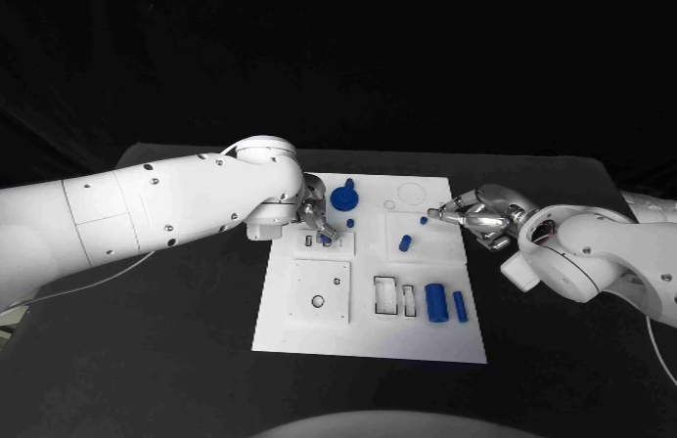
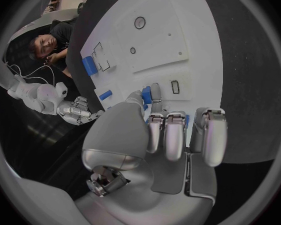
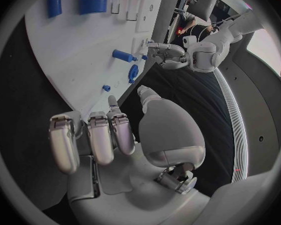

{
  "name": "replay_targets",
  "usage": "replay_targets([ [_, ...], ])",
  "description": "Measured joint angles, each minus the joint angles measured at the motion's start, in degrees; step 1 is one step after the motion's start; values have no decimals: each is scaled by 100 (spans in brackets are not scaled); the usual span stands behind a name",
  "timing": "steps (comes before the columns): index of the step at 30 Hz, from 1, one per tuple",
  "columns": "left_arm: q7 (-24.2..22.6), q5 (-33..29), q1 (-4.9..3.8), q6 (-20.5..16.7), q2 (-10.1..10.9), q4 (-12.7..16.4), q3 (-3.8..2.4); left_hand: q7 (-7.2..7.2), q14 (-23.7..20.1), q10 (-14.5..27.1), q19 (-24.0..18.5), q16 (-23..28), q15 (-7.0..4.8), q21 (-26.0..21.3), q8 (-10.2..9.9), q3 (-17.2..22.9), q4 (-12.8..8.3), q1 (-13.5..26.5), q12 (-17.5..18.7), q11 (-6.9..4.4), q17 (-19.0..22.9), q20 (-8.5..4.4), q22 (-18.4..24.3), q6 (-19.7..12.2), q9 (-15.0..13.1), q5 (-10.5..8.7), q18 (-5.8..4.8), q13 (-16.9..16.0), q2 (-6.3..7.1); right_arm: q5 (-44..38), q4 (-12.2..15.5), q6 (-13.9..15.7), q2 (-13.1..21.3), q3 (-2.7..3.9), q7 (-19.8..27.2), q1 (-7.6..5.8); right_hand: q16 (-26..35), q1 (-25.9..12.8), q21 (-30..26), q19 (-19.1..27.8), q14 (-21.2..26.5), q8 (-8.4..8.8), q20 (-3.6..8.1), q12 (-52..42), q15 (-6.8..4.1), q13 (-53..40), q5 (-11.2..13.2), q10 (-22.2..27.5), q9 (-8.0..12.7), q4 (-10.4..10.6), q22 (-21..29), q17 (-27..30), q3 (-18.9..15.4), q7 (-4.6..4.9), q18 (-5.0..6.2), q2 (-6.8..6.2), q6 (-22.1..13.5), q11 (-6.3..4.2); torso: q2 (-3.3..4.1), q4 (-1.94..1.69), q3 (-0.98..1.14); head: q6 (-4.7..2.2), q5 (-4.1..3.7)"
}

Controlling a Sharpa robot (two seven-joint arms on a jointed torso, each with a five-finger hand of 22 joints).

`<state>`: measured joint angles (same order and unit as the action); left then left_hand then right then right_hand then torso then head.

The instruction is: Assemble the parts on the task board

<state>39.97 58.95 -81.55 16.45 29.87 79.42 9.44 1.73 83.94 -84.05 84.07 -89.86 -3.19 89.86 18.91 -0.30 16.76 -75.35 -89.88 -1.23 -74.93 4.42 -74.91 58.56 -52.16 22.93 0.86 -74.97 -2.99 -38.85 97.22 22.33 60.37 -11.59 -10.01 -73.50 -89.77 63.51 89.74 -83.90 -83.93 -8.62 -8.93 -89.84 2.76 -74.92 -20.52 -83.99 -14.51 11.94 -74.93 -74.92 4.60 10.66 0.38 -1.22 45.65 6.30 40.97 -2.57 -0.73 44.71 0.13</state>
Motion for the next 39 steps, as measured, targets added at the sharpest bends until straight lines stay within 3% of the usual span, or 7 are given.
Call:
replay_targets([
  [14,1,181,-4,299,-145,-54,4,1,0,0,0,0,0,0,-11,0,0,17,0,0,1,0,0,-1,3,-32,-1,-1,-17,-1,-7,-1,-16,-1,-8,10,0,0,0,0,0,0,0,0,0,0,0,0,5,0,1,1,0,0,0,0,0,0,1,-4,-2,11,26],
  [39,3,542,-3,513,-237,-208,34,-31,0,1,0,0,0,0,-39,23,-23,31,0,1,2,0,0,30,-18,-65,-1,-4,-14,-3,-26,-2,-23,-2,-9,18,0,0,0,0,0,0,0,0,0,1,0,0,5,0,2,1,0,0,0,0,0,0,-3,-4,-6,10,52],
])
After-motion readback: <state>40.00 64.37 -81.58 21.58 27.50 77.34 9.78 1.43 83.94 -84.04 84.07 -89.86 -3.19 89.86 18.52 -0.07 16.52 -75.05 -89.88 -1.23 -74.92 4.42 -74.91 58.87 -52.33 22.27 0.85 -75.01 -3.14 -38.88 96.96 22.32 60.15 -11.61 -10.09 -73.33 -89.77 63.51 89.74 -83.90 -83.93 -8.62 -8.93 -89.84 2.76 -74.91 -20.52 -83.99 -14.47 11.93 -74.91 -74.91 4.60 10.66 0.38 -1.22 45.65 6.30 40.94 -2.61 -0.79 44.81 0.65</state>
